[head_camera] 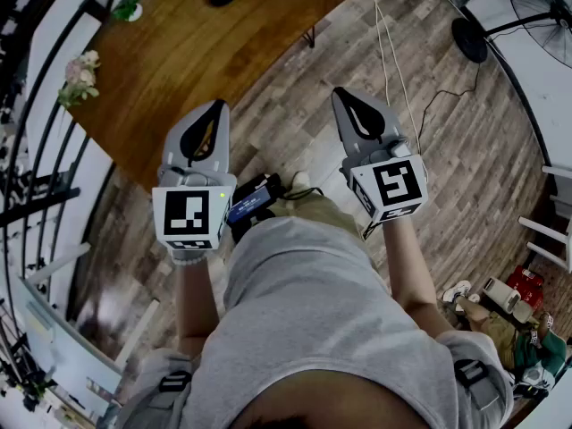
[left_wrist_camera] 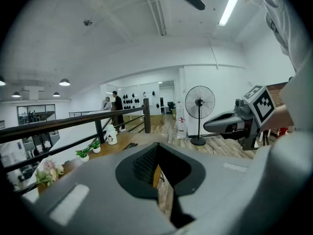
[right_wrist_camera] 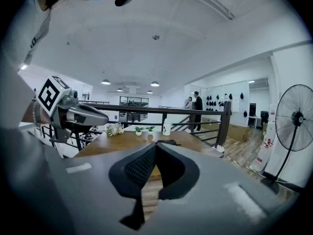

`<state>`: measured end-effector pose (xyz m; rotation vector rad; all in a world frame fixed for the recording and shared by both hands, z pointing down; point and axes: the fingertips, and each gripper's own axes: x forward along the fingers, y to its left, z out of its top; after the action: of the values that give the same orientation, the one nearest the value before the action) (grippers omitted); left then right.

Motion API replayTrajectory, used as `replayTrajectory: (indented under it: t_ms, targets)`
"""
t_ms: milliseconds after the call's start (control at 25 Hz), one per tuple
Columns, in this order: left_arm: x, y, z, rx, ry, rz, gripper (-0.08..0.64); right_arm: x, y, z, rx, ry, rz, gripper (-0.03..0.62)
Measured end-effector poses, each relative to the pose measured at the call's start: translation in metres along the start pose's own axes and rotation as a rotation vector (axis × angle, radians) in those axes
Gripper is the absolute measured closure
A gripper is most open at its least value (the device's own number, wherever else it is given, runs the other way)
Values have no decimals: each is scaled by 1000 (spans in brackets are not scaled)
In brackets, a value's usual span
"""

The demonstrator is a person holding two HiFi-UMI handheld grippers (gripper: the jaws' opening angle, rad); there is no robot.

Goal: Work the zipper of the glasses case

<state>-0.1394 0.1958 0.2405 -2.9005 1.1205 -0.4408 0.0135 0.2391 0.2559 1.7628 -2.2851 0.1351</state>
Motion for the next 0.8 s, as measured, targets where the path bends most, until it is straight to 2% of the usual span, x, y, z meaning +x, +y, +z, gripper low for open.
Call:
replayTrajectory:
  t_ms: [800]
  targets:
    - [6, -9, 0, 5, 5, 4, 546, -2, -8, -6, 18, 8, 16, 591]
